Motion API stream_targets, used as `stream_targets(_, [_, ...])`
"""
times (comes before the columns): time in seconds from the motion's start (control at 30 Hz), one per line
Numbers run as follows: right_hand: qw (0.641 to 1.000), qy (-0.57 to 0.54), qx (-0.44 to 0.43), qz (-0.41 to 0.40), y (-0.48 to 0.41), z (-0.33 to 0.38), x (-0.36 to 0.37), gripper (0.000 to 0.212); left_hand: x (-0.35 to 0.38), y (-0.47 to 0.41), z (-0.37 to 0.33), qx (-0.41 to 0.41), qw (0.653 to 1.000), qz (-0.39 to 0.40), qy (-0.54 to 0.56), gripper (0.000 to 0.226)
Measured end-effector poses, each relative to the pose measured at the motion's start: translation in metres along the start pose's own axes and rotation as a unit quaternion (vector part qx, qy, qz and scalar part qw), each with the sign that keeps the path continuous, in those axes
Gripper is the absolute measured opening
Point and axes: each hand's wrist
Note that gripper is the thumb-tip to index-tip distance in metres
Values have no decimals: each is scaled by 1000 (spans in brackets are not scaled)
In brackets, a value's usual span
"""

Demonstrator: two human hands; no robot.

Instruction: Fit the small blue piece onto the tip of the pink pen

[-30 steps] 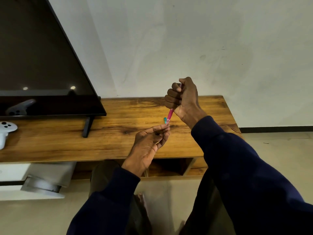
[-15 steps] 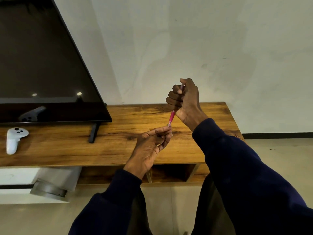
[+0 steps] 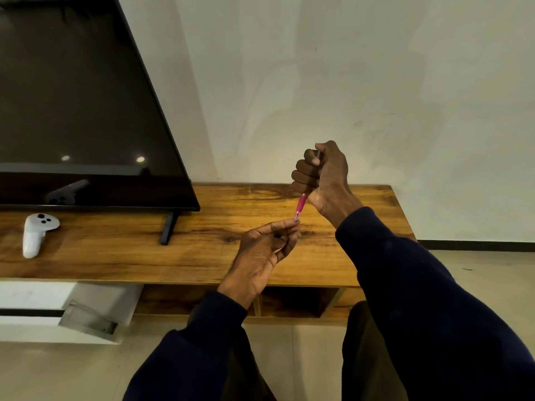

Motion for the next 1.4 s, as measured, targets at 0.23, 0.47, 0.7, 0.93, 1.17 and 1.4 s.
stream_targets(0.23, [998, 50, 5, 45, 4, -2, 6, 49, -4, 5, -6, -4, 1000, 1, 8, 33])
stream_targets(0.47, [992, 89, 10, 91, 7, -5, 6, 48, -8, 4, -8, 7, 999, -9, 48, 21])
stream_targets(0.7, [992, 91, 9, 84, 5, -11, -3, 48, -8, 0, -7, 5, 999, 4, 47, 21])
stream_targets(0.93, [995, 47, 20, 81, 0, -11, -9, 59, -7, -2, -2, 1, 999, 1, 39, 24])
stream_targets(1.17, [993, 43, 44, 96, -1, -10, -16, 54, -10, -3, 1, -4, 999, -2, 38, 27])
stream_targets(1.4, [994, 8, 48, 101, -4, -10, -17, 51, -8, -2, 6, -8, 1000, 1, 21, 30])
Point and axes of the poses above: each hand's wrist, its own y-axis away from the middle knuckle, its own x-axis out of the palm, z = x × y, and after that the axes turned 12 degrees about x, right-handed
